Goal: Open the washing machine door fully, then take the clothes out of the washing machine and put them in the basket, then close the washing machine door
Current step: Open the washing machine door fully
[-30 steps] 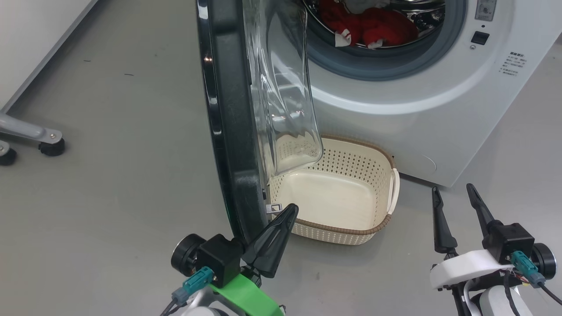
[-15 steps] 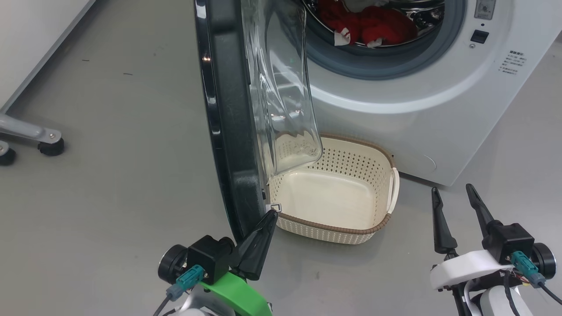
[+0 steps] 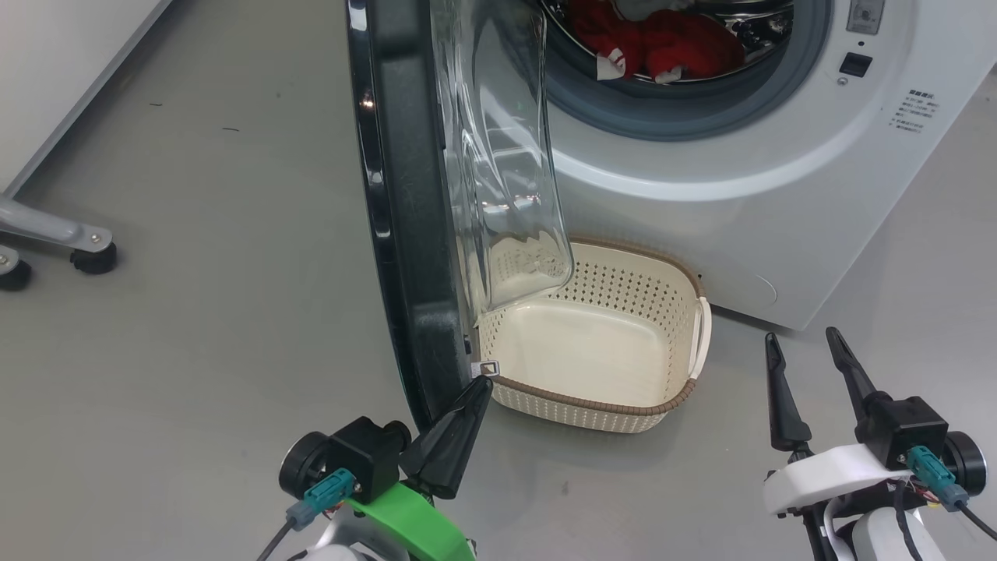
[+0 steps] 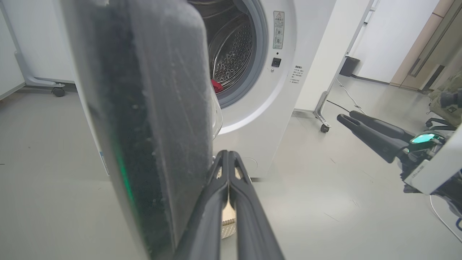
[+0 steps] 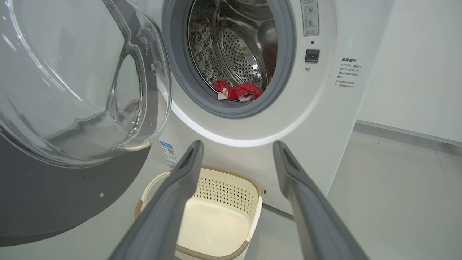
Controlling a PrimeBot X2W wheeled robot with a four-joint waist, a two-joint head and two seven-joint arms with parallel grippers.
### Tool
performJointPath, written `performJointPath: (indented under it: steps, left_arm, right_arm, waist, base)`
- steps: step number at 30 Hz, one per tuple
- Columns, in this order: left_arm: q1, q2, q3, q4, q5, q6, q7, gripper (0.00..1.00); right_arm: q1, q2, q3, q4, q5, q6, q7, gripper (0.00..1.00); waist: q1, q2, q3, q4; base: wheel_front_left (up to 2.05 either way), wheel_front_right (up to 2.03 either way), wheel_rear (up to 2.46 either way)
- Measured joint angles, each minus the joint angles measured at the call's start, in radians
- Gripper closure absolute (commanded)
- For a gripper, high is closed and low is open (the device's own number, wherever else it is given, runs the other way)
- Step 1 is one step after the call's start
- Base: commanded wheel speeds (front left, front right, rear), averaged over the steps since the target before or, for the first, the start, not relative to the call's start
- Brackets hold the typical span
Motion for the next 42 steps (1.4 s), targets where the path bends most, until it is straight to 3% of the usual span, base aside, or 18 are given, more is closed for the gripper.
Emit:
performJointPath:
  steps: [18, 26, 42]
  left_arm:
    - [-0.001, -0.005, 0.057, 0.027, -0.007, 0.045, -0.035, 1.0]
    - [-0.001, -0.002, 0.119, 0.052, -0.016, 0.093, -0.054, 1.0]
    - [-0.003, 0.009, 0.249, 0.087, -0.041, 0.132, -0.106, 1.0]
  right_arm:
    - [-0.001, 0.003, -0.022, 0.002, -0.012, 0.009, 0.0, 0.0]
    - [-0.002, 0.004, -0.027, 0.002, -0.019, 0.012, 0.0, 0.0]
    - [-0.016, 0.005, -0.039, 0.004, -0.036, 0.017, 0.0, 0.0]
  waist:
    - [0.0, 0.0, 0.004, 0.012]
    - [0.0, 0.0, 0.006, 0.02]
    - [0.0, 0.0, 0.018, 0.025]
  base:
    - [0.0, 0.0, 0.0]
    - [0.0, 0.0, 0.0]
    - [0.0, 0.0, 0.0]
